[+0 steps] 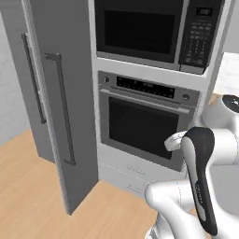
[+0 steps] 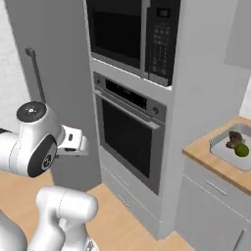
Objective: Place one lime and one steak in each tupperware on the nearby counter, to pack two identical lunches.
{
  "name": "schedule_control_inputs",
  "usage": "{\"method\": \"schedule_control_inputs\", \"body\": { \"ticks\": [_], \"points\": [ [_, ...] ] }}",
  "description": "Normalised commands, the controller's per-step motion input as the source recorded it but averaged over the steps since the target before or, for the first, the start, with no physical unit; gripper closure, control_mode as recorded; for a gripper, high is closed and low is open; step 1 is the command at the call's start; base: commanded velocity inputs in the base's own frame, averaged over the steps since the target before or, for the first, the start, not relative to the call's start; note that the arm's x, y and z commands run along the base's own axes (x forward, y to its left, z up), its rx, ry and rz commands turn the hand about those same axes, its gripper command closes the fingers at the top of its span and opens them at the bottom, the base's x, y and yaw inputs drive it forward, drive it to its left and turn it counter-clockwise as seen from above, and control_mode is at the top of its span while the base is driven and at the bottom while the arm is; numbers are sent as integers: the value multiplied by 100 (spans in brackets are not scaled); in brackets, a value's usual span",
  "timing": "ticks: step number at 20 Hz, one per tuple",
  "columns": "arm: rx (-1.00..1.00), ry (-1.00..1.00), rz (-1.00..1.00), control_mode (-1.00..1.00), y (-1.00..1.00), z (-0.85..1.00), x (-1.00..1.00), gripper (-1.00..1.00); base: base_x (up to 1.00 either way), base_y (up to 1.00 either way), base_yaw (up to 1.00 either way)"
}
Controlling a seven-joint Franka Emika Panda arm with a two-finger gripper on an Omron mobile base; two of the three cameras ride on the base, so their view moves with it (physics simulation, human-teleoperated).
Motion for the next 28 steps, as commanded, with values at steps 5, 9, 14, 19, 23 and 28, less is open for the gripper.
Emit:
{"method": "schedule_control_inputs", "body": {
  "ticks": [5,9,14,19,23,28],
  "points": [
    [0,0,0,100,0,0,0,-100,-17,100,44],
    [0,0,0,100,0,0,0,-100,0,100,36],
    [0,0,0,100,0,0,0,-100,2,100,43],
    [0,0,0,100,0,0,0,-100,12,100,44],
    [0,0,0,100,0,0,0,-100,28,100,40],
    [0,0,0,100,0,0,0,-100,82,100,27]
  ]
}}
